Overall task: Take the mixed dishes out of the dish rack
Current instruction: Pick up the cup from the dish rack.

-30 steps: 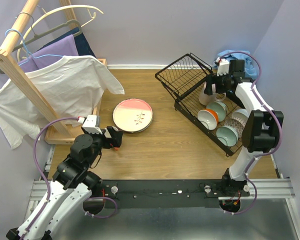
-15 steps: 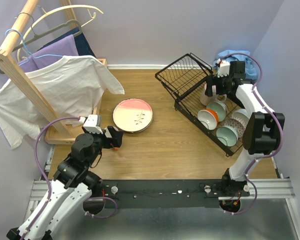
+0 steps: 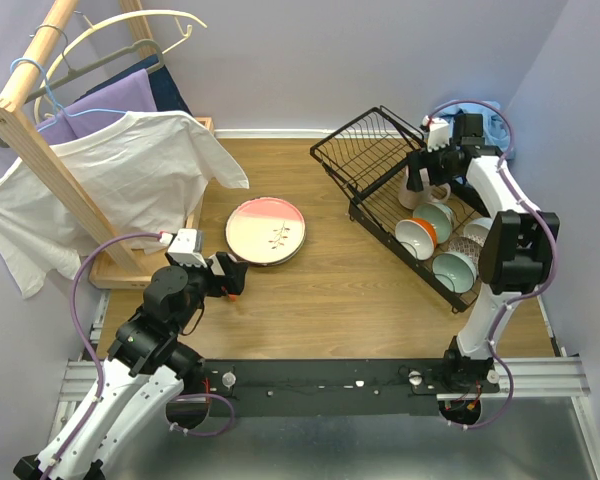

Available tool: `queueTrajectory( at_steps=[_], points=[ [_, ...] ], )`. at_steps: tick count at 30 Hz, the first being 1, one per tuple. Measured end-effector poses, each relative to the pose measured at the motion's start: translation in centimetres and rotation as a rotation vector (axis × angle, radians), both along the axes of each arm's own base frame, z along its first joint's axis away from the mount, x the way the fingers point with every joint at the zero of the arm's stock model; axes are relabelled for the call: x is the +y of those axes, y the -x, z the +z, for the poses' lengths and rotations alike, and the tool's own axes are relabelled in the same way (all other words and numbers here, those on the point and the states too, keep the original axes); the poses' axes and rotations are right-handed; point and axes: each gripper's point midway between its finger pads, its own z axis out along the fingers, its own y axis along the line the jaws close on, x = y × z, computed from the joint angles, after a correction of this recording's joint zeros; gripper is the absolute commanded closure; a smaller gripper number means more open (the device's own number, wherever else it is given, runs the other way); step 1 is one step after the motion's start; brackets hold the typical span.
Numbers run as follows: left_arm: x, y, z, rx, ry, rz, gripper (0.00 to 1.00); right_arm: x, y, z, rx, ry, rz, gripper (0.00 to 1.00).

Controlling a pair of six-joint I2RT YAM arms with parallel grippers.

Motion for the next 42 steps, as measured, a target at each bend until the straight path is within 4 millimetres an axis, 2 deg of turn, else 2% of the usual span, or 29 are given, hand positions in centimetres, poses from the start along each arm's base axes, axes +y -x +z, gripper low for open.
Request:
queueTrajectory(
  at_steps=[7,10,14,16,20,26,32,36,42],
  points=[
    [0.0,0.0,0.0,0.0,-0.002,-0.001,0.01,0.2,-0.5,-0.6,0.001,0.015,0.026,0.02],
    [0.0,0.0,0.0,0.0,-0.003,-0.002,0.01,0.3,-0.6,-0.8,0.001,0.015,0.03,0.11],
    [0.0,0.0,0.0,0.0,-0.003,0.0,0.01,0.3,-0.7,-0.7,-0.005,0.011,0.032,0.29],
    [0.0,0.0,0.0,0.0,-0.003,0.0,0.01,0.4,-0.7,-0.7,-0.008,0.009,0.033,0.32],
    [0.0,0.0,0.0,0.0,-0.004,0.0,0.01,0.4,-0.7,-0.6,-0.017,0.003,0.026,0.43],
    [0.0,0.0,0.0,-0.002,-0.005,-0.003,0.01,0.5,0.2,-0.2,-0.008,-0.015,-0.004,0.49],
    [-0.2,0.0,0.1,-0.005,-0.001,-0.013,0.01,0.4,0.7,1.7,-0.036,-0.03,-0.05,0.55],
    [-0.2,0.0,0.2,-0.008,0.002,-0.016,0.01,0.2,0.9,3.8,-0.075,-0.044,-0.089,0.58],
    [-0.4,0.0,0.2,-0.01,0.004,-0.024,0.01,-0.1,1.2,6.3,-0.12,-0.068,-0.16,0.59]
  ],
)
